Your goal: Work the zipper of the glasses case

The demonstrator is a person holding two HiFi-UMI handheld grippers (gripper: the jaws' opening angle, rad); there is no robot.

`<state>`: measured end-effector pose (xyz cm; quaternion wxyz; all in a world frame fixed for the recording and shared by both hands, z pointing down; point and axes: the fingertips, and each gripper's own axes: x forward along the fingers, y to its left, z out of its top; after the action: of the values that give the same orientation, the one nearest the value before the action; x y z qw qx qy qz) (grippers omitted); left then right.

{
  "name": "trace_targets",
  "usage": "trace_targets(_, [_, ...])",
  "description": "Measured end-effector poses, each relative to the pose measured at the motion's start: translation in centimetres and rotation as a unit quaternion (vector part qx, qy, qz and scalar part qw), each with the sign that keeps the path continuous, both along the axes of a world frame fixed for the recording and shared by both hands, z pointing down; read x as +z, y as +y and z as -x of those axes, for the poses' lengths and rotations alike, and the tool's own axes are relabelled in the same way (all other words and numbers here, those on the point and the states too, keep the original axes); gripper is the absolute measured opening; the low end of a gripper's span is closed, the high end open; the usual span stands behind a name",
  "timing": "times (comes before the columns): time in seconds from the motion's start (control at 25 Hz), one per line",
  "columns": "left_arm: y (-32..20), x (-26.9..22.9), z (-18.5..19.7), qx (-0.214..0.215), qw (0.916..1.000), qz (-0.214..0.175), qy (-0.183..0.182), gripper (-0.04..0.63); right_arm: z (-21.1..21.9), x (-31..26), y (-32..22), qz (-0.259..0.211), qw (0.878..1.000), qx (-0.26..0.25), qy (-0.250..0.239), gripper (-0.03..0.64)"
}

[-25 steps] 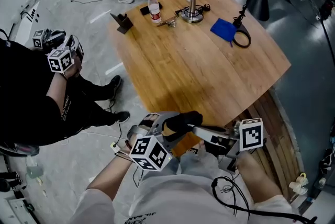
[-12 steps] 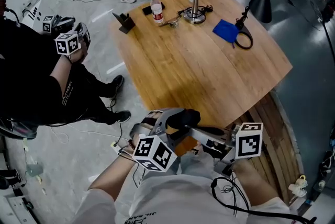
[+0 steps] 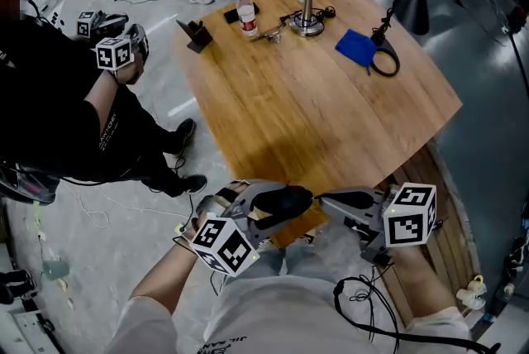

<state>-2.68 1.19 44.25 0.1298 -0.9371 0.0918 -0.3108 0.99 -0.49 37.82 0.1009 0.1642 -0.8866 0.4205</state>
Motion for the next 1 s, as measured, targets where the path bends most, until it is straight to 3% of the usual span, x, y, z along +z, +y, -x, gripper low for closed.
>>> trace_targets(0.12, [1.1,-1.3,0.1,0.024,0.9992,-0.005,0.031,0.258,-0.2,0.7,0.0,-0.002,1.000,-0.012,0.012,-0.001])
trace_targets(0.2, [1.6,-3.4,-0.3,0.027,0.9971,0.005,0.071,0.256,-0.8,1.9,-0.3,-0.005,0.999,-0.004,0.034,-0.002])
trace_targets(0.28, [1.6,-5.2,-0.6,0.019,0.9956,0.010,0.091,0.256,-1.6,2.3,-0.7,0.015,1.000,0.017,0.016,-0.002])
trace_targets(0.32, [1.5,-5.2,-0.6,0.018,0.9964,0.005,0.083,0.256,-1.9,2.1,-0.9,0.013,1.000,0.025,0.005,-0.002])
trace_targets(0.4, [1.2,-4.2,-0.1,0.018,0.9982,-0.003,0.057,0.256,-2.4,0.9,-1.1,-0.041,0.999,0.024,0.007,0.000])
trace_targets(0.48, [0.8,-3.2,0.5,0.014,0.9988,-0.010,0.045,0.256,-2.1,-0.7,-0.7,-0.065,0.997,-0.006,-0.030,0.000])
trace_targets(0.52, [0.7,-3.3,0.5,0.011,0.9987,-0.011,0.048,0.256,-1.7,-1.6,-0.4,-0.054,0.996,-0.023,-0.067,0.000])
trace_targets(0.56, [0.7,-3.6,0.5,0.009,0.9985,-0.011,0.053,0.256,-1.2,-2.2,-0.1,-0.041,0.994,-0.038,-0.099,0.047])
trace_targets(0.64, [0.8,-4.4,0.3,0.012,0.9978,-0.016,0.063,0.256,-0.3,-2.5,0.6,-0.022,0.989,-0.062,-0.133,0.092])
trace_targets(0.84, [1.6,-5.6,0.0,0.030,0.9970,-0.032,0.064,0.256,1.0,-3.5,2.1,0.020,0.978,-0.095,-0.187,0.092])
trace_targets(1.0, [1.6,-5.6,-0.2,0.034,0.9972,-0.037,0.056,0.256,1.2,-3.6,2.2,0.030,0.977,-0.100,-0.188,0.090])
